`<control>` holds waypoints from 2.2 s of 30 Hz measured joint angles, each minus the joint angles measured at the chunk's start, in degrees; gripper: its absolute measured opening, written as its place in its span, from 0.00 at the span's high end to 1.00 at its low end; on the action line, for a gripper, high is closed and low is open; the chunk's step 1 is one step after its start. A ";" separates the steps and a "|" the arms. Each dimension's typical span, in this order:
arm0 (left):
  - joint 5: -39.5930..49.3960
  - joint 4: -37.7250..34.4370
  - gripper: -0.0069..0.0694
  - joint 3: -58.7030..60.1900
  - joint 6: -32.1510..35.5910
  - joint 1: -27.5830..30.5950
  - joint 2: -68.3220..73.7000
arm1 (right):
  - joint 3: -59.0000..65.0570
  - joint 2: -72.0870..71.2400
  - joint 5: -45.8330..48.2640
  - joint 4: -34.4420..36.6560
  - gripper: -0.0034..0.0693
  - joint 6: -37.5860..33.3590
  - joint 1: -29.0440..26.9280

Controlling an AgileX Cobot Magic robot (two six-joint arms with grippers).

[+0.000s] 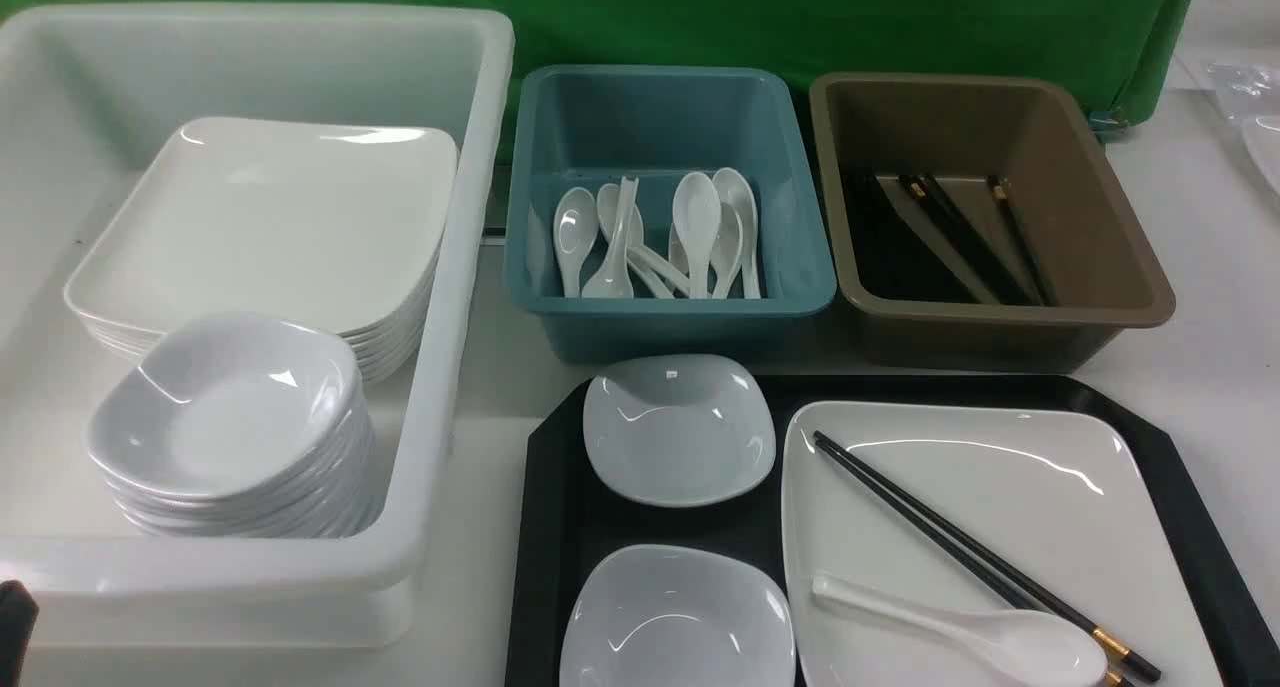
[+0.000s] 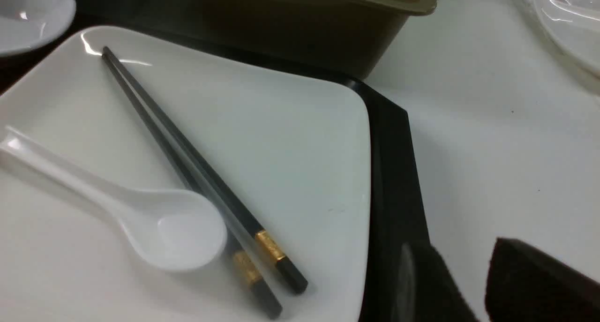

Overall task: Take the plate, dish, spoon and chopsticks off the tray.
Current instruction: Use the right arm to grab a soup spoon from the plate

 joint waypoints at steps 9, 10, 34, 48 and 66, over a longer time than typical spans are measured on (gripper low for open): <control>0.00 0.00 0.89 0.00 0.00 0.00 0.00 | 0.00 0.00 0.00 0.00 0.62 0.00 0.00; 0.00 0.00 0.89 0.00 0.00 0.00 0.00 | 0.00 0.00 0.00 0.00 0.62 0.00 0.00; -36.36 -16.37 0.89 0.00 -27.55 0.00 0.00 | 0.00 0.00 -18.00 8.34 0.62 33.73 0.00; 4.05 2.23 0.89 -37.41 -36.79 0.00 10.92 | -5.64 0.16 -26.24 2.53 0.74 47.95 1.56; 53.70 -23.98 0.91 -54.93 11.19 -7.83 49.85 | -57.25 54.46 43.26 -8.53 0.86 16.16 30.67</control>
